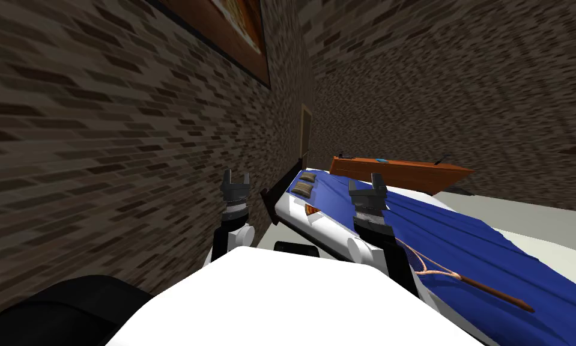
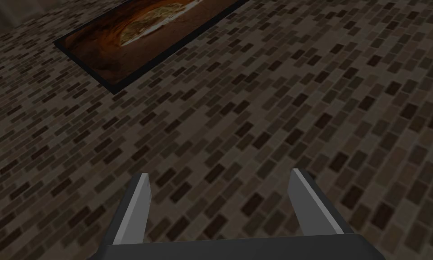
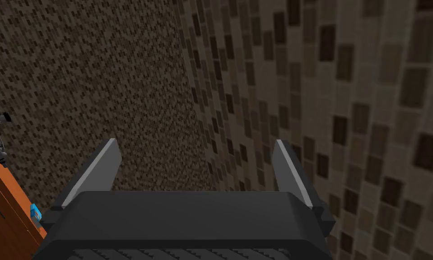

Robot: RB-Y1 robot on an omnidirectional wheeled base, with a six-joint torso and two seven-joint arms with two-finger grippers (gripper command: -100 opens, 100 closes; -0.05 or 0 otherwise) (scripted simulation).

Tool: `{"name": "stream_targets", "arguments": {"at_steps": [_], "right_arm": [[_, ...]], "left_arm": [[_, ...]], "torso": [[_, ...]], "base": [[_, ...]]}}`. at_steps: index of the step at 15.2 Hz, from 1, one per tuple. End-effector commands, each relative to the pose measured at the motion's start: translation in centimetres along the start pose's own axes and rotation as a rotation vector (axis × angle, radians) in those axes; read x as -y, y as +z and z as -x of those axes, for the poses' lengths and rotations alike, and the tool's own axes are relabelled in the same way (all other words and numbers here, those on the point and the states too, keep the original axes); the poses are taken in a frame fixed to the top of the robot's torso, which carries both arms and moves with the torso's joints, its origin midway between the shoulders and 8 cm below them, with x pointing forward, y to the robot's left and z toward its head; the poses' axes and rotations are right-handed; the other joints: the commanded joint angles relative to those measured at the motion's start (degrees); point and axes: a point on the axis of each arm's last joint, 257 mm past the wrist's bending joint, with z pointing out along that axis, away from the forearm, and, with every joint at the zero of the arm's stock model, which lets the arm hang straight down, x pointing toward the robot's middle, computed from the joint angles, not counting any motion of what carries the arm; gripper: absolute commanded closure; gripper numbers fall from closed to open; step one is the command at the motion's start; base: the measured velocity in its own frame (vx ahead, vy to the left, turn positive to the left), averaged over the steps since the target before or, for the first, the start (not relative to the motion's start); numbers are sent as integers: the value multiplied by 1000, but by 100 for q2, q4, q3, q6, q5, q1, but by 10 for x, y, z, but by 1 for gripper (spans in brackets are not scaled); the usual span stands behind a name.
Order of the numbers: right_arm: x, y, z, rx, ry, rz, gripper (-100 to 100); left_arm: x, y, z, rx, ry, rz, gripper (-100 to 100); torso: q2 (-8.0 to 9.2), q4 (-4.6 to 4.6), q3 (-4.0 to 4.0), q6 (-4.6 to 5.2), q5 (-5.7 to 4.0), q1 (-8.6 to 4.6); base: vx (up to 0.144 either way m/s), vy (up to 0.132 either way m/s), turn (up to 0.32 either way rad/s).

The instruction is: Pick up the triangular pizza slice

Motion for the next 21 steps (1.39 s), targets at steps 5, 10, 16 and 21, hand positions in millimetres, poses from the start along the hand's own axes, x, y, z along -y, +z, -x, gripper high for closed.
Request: {"name": "stream_targets", "arguments": {"at_steps": [5,10,16,21], "right_arm": [[38,-10,-15,-99,-24,-92,-100],[103,-39,-30,-187,-38,-255,-100],[165,-79,-38,-248,-50,-422,-100],[215,-122,-38,-287,-65,-567,-100]], "left_arm": [[0,0,0,0,0,0,0],[0,0,0,0,0,0,0],[0,0,0,0,0,0,0],[0,0,0,0,0,0,0]], "torso": [[-14,-3,-8,-4,1,5],[-21,-5,-12,-3,1,5],[-23,-6,-14,-2,1,7],[-25,-6,-15,-6,1,9]], "base": [[25,13,157],[45,17,218],[51,15,247],[53,12,266]]}}
